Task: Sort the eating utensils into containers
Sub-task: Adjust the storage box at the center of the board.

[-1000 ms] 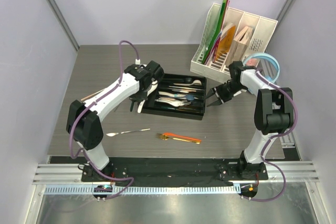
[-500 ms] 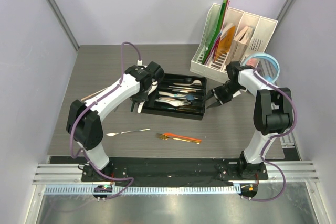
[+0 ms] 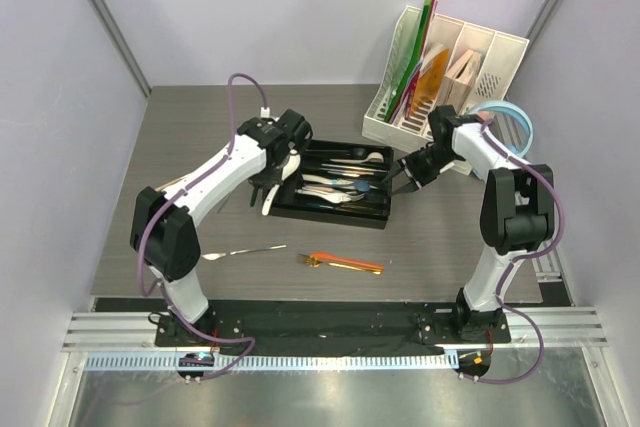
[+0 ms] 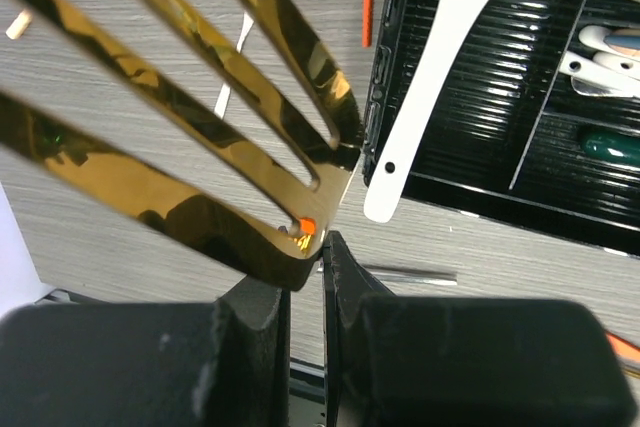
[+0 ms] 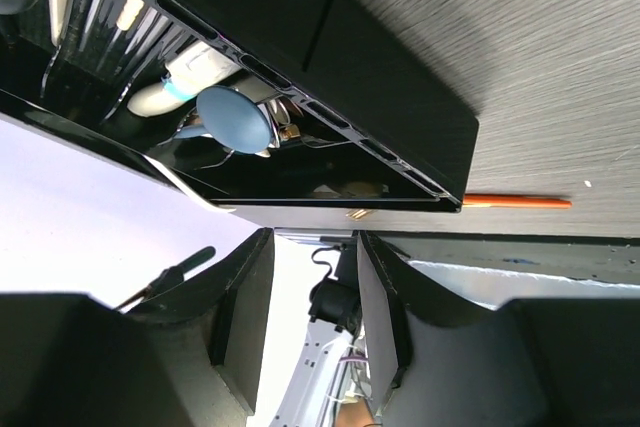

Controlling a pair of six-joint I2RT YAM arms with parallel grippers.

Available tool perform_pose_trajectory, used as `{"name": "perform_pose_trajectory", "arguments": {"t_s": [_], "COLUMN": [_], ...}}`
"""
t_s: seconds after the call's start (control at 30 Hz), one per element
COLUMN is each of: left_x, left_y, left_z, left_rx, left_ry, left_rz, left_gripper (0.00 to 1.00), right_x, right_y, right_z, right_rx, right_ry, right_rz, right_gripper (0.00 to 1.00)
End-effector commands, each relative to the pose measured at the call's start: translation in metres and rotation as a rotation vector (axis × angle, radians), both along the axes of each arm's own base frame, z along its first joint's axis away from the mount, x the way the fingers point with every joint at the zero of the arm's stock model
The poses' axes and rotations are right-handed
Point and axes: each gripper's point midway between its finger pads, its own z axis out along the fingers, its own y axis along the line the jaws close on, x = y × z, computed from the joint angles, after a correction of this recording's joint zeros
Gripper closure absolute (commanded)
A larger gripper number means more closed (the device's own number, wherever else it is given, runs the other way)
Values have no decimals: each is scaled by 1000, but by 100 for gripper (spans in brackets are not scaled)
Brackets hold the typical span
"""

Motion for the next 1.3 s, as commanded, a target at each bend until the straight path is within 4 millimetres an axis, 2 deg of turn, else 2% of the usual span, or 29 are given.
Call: {"name": "perform_pose_trajectory", "arguments": {"t_s": [0.0, 0.2, 0.23, 0.4, 0.67, 0.7, 0.8, 0.93, 1.0, 1.03, 1.07, 1.1, 1.27], "left_x": [8, 6, 6, 12, 22, 22, 19, 11, 10, 11, 11, 12, 14], "left_y": [10, 34, 36, 40, 28, 28, 28, 30, 30, 29, 29, 30, 31], "left_z": [14, 10, 12, 13, 11, 10, 1, -13, -15, -14, -14, -13, -15], "left_rx": [24, -22, -36, -44, -66, -70, -65, -55, -57, -58, -55, -53, -43], "left_ry": [-38, -26, -27, -11, 20, 21, 43, 82, 85, 82, 85, 82, 78], "left_rz": [17, 121, 135, 148, 120, 119, 119, 118, 110, 107, 105, 101, 97], "left_gripper": [100, 100, 100, 100, 100, 100, 100, 100, 100, 100, 100, 100, 100], "right_x": [0, 9, 16, 20, 18, 21, 25, 15, 8, 3, -1, -9, -37], "right_y": [0, -4, -8, -16, -16, -15, -11, -8, -9, -10, -12, -13, -11], "right_z": [6, 12, 17, 17, -24, -24, -31, -42, -49, -51, -51, -53, -46], "right_rx": [-4, -46, -79, -141, -162, -163, -191, -222, -243, -243, -241, -239, -201], "right_ry": [-35, -74, -107, -119, -24, -31, -17, 44, 75, 98, 111, 129, 193], "right_rz": [45, 118, 127, 156, 210, 214, 239, 301, 332, 342, 348, 363, 390], "right_gripper": [55, 54, 54, 53, 53, 53, 53, 54, 63, 84, 95, 99, 99]}}
